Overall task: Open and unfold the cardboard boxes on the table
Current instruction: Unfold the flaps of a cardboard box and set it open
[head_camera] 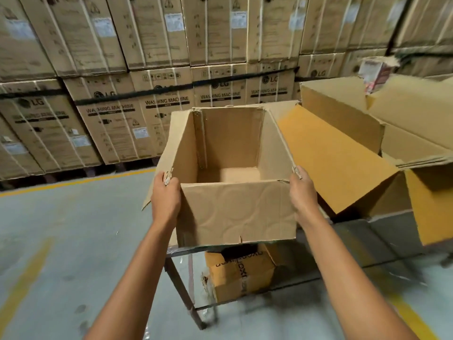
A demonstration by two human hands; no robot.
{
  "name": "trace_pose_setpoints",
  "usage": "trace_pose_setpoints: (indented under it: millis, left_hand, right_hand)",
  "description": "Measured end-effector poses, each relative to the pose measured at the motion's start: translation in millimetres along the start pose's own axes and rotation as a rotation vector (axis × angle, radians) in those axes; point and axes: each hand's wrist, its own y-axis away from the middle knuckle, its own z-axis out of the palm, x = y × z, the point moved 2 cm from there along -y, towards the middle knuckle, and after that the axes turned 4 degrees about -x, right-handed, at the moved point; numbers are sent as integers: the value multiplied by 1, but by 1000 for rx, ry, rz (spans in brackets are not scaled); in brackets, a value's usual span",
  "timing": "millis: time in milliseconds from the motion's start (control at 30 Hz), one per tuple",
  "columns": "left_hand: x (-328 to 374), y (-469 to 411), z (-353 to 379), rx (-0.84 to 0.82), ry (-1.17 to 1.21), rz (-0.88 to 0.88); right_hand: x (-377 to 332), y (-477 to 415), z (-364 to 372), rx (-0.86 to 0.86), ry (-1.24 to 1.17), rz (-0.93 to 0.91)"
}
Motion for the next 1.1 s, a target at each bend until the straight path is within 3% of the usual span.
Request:
trace_pose_setpoints:
  millis: [200,333,700,900,1100]
  left_hand:
    - [2,24,-12,-182,42,1]
    - [-9,57,-18,-119,94,83]
    - [38,130,-39,124,319,288]
    - [101,186,-34,196,384,463]
    - [159,240,-9,153,438,600]
  right_hand:
    - [32,50,-20,141,-68,106]
    - [29,112,-30,222,-156,76]
    - [1,172,-76,171,-350,-89]
    - [-48,194,-150,169,-383,-277]
    - [-74,211,-238,202,-440,-437]
